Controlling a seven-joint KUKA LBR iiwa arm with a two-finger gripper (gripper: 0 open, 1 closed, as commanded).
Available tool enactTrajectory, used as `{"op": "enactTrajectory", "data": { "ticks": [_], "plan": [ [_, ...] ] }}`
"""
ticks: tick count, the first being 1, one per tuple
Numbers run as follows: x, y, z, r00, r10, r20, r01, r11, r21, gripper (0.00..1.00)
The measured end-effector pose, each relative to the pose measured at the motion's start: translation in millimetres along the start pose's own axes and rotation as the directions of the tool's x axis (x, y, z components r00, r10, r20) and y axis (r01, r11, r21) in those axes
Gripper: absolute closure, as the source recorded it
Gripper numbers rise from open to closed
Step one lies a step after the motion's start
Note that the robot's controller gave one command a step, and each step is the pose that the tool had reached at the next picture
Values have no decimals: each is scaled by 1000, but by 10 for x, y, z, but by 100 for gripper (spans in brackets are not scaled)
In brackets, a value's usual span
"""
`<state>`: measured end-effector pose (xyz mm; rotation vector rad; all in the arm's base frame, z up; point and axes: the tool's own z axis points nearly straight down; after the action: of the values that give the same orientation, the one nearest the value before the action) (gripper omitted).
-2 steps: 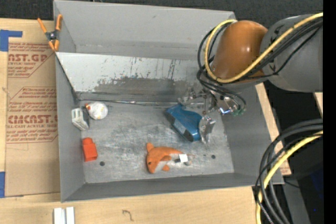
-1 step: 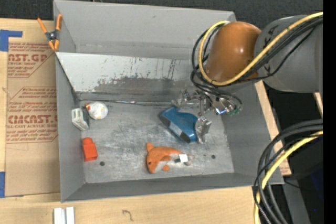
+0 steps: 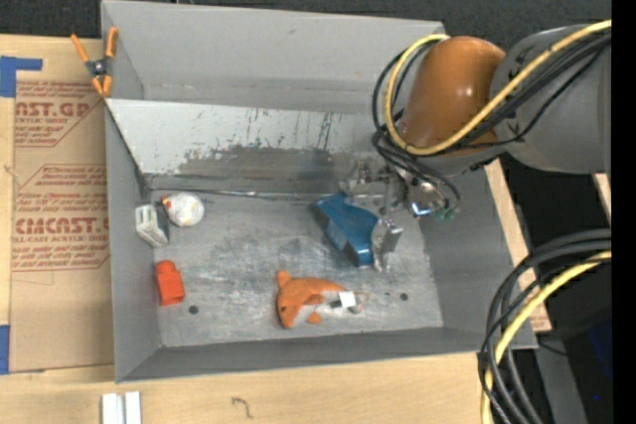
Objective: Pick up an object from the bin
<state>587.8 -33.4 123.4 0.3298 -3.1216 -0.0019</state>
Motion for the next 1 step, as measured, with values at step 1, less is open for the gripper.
{"op": "enactTrajectory", "data": {
  "ticks": [1],
  "plan": [
    [13,-171,202,935,-355,1,355,935,1,100]
  ]
}}
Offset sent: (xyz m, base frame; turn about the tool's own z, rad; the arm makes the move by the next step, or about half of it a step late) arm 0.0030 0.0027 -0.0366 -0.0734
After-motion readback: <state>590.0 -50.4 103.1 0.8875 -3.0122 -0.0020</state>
